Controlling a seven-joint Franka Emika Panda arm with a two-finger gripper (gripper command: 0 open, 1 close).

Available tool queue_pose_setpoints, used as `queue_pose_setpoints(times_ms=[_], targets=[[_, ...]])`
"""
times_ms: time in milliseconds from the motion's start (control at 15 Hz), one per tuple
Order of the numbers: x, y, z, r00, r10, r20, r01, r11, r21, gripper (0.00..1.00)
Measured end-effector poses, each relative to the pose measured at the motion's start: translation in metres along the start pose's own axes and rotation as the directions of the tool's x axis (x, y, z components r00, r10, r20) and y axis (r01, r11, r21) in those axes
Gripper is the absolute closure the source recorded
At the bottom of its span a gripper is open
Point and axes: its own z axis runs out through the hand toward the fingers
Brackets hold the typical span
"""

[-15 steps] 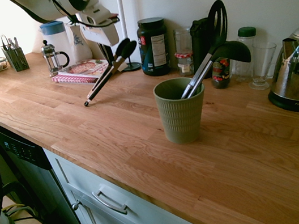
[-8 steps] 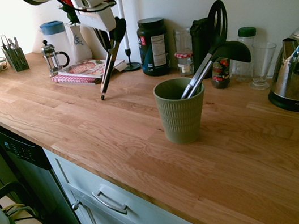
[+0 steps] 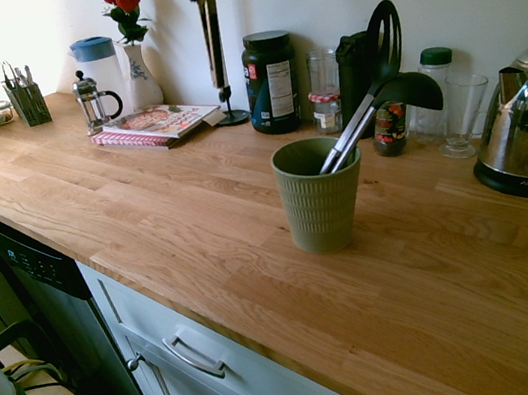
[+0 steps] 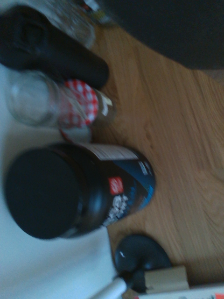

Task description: Put the tongs back in the holder

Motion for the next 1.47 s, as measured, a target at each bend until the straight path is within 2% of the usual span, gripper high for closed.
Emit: queue_pose_setpoints(times_ms=[333, 467, 800, 1133, 1200, 1467], targets=[[0.08, 0.061, -0.035, 0.994, 0.104, -0.04, -0.107, 0.991, -0.084, 1.0], [0.104, 0.093, -0.032, 0.989, 0.141, -0.044, -0.145, 0.982, -0.119, 1.0], [0.13, 0.163, 0.039, 0.979, 0.206, -0.006, -0.203, 0.959, -0.199, 1.0], [0.103, 0.185, 0.098, 0.979, 0.2, 0.045, -0.184, 0.954, -0.239, 1.0], [0.095, 0.186, 0.107, 0.98, 0.191, 0.053, -0.173, 0.954, -0.245, 0.0], [0.077, 0.187, 0.132, 0.984, 0.169, 0.062, -0.149, 0.959, -0.241, 0.0]])
